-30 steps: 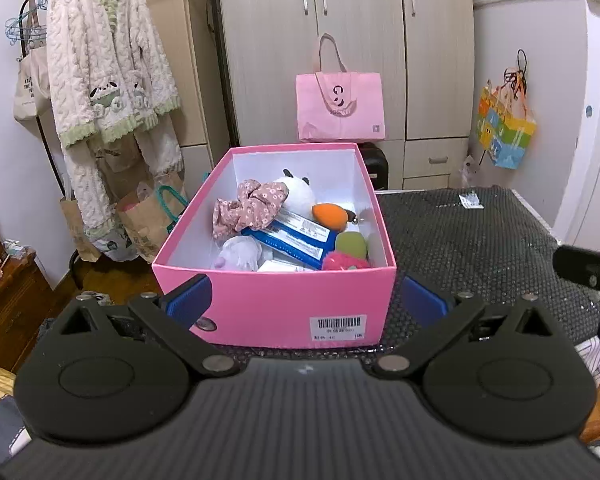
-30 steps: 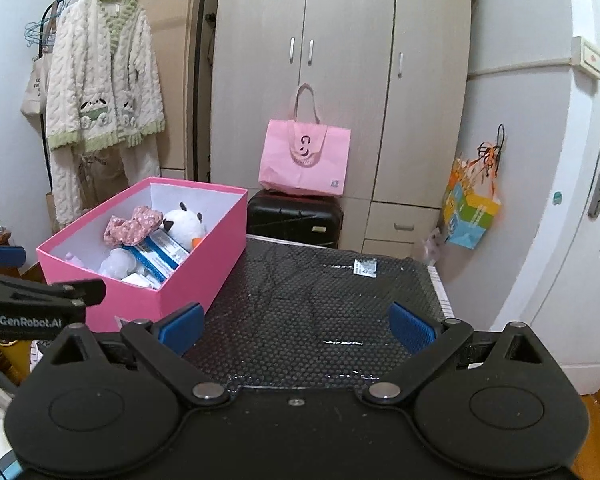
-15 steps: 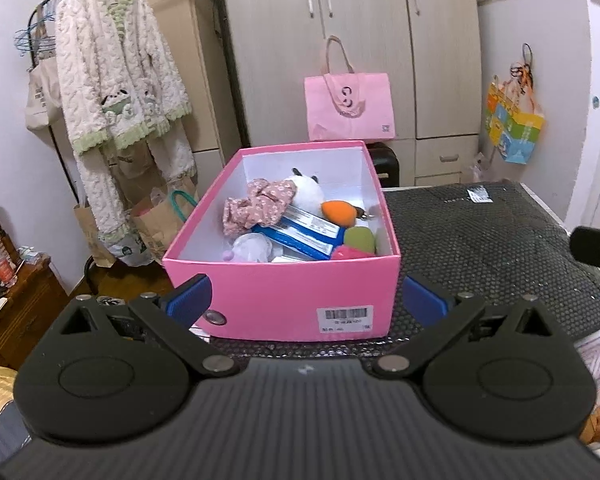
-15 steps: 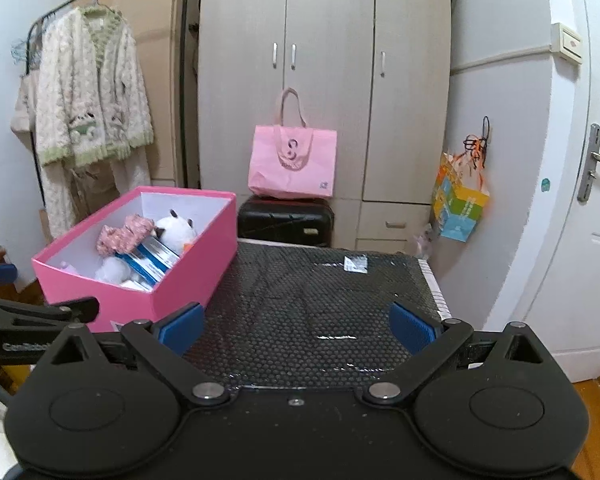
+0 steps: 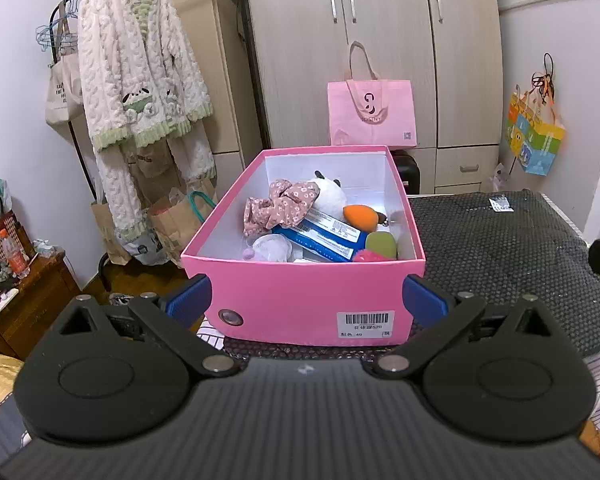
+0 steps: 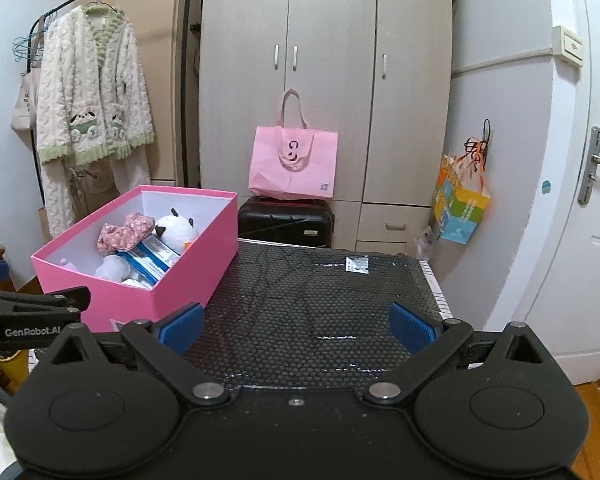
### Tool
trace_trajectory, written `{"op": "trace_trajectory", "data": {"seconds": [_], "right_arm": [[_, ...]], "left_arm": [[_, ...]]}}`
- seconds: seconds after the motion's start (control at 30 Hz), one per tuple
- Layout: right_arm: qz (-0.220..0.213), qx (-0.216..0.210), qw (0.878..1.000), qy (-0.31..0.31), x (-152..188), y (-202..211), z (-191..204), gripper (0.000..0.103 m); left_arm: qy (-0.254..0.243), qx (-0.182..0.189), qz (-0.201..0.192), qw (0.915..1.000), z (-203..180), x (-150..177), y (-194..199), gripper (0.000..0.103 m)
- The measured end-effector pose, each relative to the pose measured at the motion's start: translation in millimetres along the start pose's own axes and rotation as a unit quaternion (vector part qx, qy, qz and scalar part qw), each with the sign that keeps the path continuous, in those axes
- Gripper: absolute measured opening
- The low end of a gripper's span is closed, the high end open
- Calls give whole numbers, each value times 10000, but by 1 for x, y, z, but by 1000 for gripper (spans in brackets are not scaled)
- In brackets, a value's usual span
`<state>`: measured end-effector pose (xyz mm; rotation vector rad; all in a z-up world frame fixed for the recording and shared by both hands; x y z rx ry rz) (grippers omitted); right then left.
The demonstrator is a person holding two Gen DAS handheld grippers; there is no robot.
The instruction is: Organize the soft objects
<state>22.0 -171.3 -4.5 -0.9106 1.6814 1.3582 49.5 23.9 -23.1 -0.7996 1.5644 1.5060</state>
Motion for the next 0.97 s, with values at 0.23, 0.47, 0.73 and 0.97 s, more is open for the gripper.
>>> {"op": "trace_trajectory", "data": {"seconds": [0.23, 0.47, 0.73, 0.97], "right_arm": [[-11, -2, 10000, 16, 3, 2, 1, 101], [16, 127, 9999, -78, 5, -2, -5, 101], [15, 219, 9997, -120, 6, -3, -10, 101], [35, 222, 9997, -125, 8, -5, -11, 101]], "left_arm": [[-37, -66, -34, 10000, 0, 1, 1, 103], [-60, -114, -76, 9999, 1, 1, 2, 103], [-77, -116, -151, 9998, 0, 2, 5, 103], [-68, -107, -147, 9998, -1, 3, 5, 103]]}}
Point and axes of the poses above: each gripper's, at about its wrist camera, not at the fingertips, and y roughly against the way its jaws point, z to its left, x to its underside, the point moved 3 cm from there along -y, roughly the way its jaws point, and after that the axes turned 10 degrees about x, right-handed, at the moved point
